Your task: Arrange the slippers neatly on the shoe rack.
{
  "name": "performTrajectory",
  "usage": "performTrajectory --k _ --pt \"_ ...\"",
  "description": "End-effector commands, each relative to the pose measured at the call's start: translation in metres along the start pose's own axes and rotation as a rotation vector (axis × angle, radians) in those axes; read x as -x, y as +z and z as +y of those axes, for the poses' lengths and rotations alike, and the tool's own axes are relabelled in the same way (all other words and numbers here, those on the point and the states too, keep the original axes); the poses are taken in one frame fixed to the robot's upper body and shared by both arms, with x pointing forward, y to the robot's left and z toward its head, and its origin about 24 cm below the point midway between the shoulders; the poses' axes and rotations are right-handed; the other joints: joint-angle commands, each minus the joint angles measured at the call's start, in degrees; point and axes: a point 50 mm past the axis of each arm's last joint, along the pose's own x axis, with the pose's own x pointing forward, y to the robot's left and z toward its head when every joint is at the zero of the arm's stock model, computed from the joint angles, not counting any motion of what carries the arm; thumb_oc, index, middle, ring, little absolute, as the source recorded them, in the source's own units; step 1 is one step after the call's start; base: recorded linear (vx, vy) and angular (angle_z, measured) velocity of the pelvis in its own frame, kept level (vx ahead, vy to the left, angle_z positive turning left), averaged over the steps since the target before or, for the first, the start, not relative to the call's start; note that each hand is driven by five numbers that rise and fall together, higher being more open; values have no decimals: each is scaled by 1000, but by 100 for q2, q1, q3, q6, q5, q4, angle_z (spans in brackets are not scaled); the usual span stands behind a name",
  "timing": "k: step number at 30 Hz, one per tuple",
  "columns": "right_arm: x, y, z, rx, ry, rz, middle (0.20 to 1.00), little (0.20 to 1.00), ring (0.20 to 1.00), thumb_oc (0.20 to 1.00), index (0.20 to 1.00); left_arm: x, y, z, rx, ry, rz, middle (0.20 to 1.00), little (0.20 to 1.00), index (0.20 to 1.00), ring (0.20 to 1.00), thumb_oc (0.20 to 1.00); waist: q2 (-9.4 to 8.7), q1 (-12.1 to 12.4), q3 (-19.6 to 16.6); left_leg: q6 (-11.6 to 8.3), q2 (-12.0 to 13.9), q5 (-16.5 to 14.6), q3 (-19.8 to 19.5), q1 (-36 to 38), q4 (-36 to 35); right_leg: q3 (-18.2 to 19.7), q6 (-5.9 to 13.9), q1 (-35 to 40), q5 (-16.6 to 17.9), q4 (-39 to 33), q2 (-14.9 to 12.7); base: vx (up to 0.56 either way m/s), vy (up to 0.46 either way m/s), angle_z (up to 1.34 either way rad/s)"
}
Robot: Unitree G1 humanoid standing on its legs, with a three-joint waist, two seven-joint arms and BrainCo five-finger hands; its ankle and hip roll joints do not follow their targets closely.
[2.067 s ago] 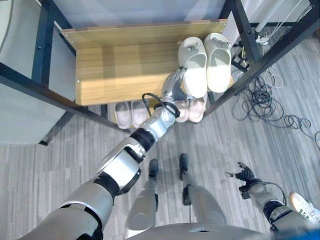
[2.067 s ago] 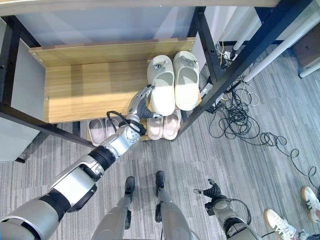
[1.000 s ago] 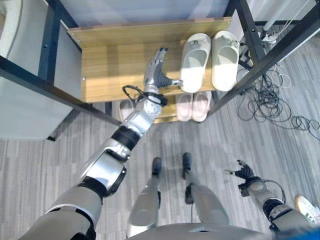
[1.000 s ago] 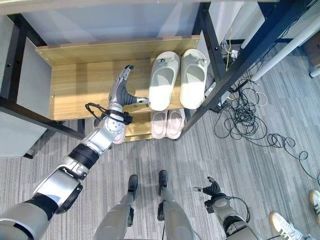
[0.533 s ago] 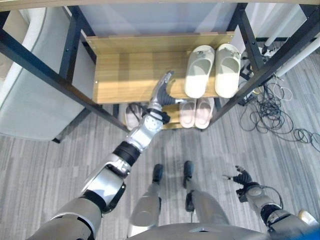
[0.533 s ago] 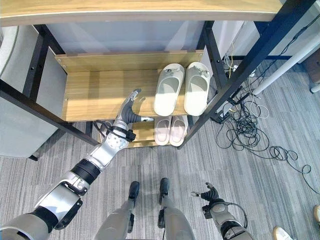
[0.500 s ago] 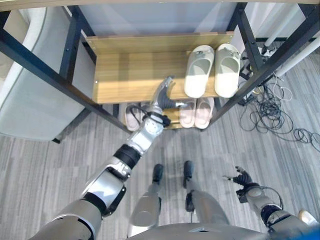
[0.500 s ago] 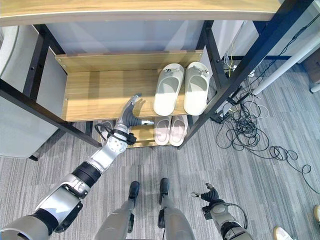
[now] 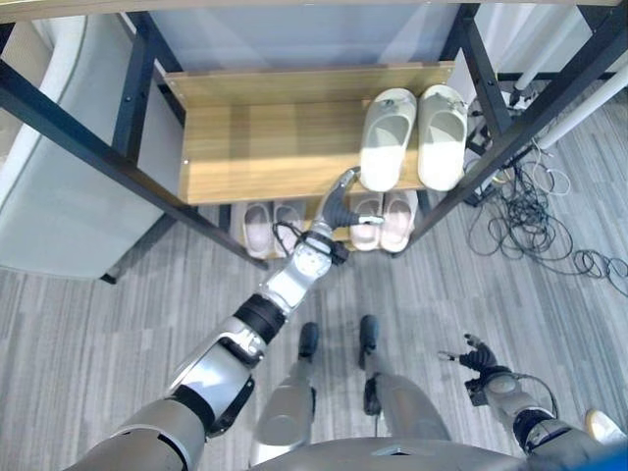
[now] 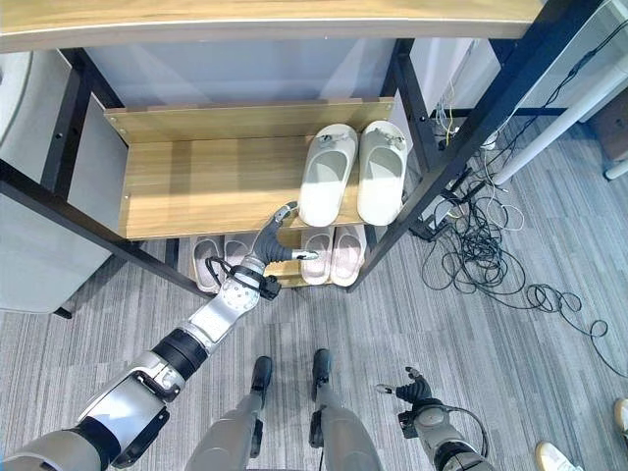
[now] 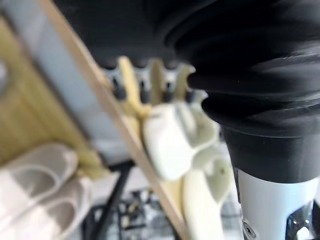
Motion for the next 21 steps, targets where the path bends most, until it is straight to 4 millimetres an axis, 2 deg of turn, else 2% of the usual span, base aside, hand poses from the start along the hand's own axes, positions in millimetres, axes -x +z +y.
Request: performTrajectory --k 1,21 --pt "-1 5 -11 -8 -40 -16 1000 1000 1000 1000 1000 -8 38 -15 107 -51 -154 1000 1000 1000 1000 1000 187 40 139 74 209 -416 -128 -601 452 211 255 -222 -882 706 -339 0 0 0" --pt "-1 3 -11 -3 -48 -16 1000 1000 1000 1000 1000 -10 54 -50 193 -157 -163 1000 1000 1000 1000 1000 219 -73 122 81 236 -417 -99 -613 435 259 244 -276 -890 732 -324 1 -1 -1"
